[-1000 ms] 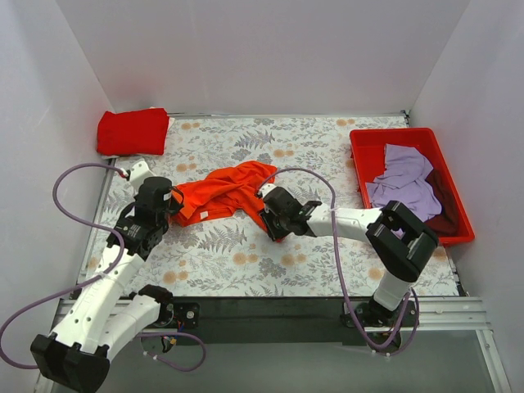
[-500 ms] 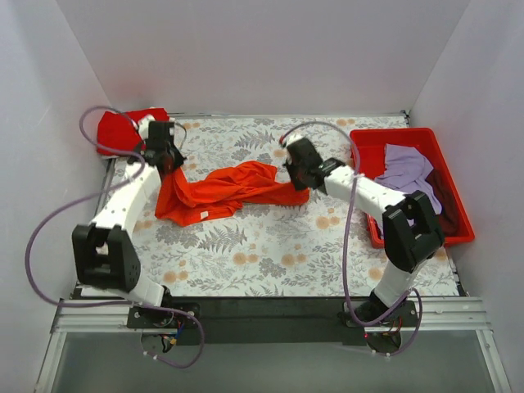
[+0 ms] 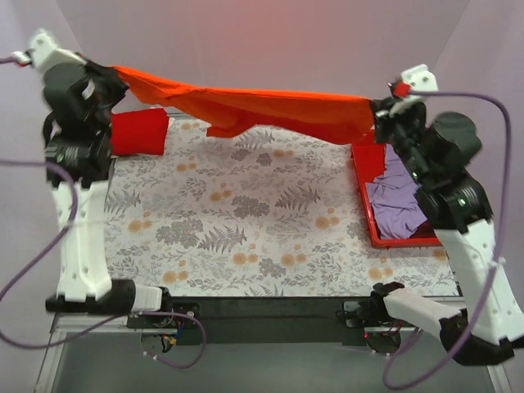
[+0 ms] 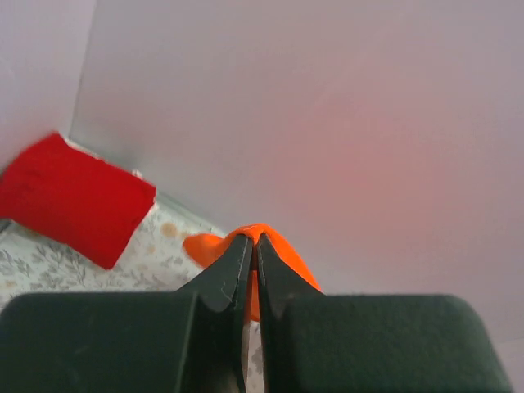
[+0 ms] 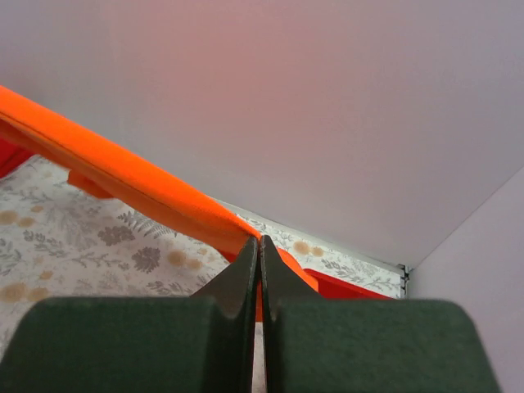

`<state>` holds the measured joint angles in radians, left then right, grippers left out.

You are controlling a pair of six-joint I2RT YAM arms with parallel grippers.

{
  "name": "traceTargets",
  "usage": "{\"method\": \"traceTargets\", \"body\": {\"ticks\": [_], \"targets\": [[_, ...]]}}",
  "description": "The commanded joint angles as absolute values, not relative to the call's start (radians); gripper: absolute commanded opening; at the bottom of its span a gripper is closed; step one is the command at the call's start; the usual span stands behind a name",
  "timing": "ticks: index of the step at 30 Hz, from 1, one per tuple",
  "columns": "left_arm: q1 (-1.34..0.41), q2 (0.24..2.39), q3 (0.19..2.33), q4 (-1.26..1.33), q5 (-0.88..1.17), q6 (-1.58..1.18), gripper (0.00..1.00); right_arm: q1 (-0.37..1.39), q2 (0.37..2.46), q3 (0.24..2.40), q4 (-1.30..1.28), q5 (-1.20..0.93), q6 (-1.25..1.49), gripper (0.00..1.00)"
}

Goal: Fold and stack the t-shirts
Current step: Flatten the tshirt out

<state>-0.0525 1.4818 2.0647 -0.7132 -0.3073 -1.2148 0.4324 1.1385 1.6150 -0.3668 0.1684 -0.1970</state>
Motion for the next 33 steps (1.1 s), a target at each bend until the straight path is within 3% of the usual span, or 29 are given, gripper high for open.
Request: {"method": "traceTargets", "body": {"ticks": [1,5,8,16,22,27,33], "targets": [[-0.044,1.196,1.999,-0.638,-0.41,-1.123,0.0,0.426,0.978,1.522,-0.403,0.117,-0.264,0.01],[-0.044,1.048,2.017,-0.656,-0.425,-1.066,0.0,0.426,0.764,1.491,-0.451,0.077,-0.247,0.01],[-0.044,1.002,2.049,-0.67,-0.417,-1.049,0.0,0.426,0.718,1.519,-0.497,0.028,-0.235,0.01],[-0.044,1.044,2.042,-0.658,-0.379,-1.005,0.0,0.425,0.771,1.531,-0.571,-0.069,-0.238,0.01],[-0.044,1.12,1.778,-0.586,-0.299,-0.982,0.0,0.426,0.842,1.375,-0.513,-0.017,-0.25,0.01],[-0.044,1.189,1.363,-0.378,-0.25,-0.999,0.0,0.425,0.94,1.076,-0.281,0.124,-0.252,0.01],[-0.044,1.471,1.241,-0.204,-0.198,-1.002,0.01,0.381,1.191,0.936,0.033,0.233,-0.298,0.01]]}}
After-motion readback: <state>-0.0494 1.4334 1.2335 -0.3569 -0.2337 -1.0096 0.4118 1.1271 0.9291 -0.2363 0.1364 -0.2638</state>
